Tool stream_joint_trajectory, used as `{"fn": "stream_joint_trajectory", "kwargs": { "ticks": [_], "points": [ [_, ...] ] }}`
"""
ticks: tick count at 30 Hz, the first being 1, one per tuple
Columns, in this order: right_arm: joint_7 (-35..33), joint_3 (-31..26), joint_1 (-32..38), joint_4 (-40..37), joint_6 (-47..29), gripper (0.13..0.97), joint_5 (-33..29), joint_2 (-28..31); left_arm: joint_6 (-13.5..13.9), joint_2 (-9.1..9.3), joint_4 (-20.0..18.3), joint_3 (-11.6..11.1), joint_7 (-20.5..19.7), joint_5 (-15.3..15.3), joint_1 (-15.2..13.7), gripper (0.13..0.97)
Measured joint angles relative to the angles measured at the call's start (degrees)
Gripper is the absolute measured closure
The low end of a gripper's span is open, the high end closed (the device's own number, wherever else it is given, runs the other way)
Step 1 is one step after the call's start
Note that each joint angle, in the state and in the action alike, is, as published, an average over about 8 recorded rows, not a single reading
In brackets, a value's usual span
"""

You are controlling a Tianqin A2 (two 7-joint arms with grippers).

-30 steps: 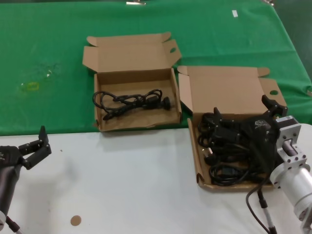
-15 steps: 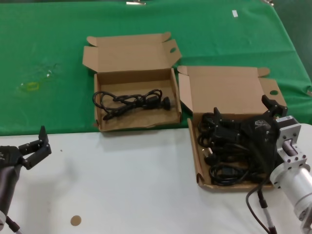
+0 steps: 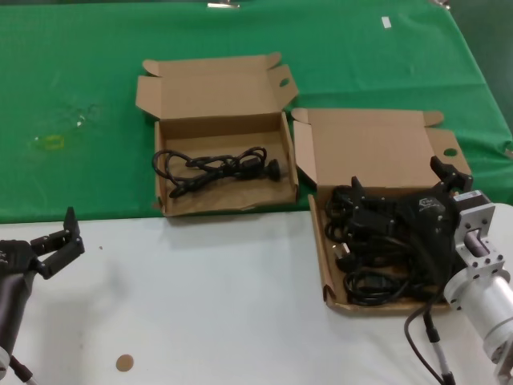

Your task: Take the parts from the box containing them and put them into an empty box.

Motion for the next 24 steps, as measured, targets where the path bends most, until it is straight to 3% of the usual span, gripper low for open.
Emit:
{"fn": "stream_joint_trajectory", "kwargs": {
  "ticks": [24],
  "points": [
    [0.00,0.00,0.00,0.00,0.00,0.129,0.00,0.00,0.00,0.00,0.00,0.00,0.00,0.00,0.00,0.132]
  ]
}}
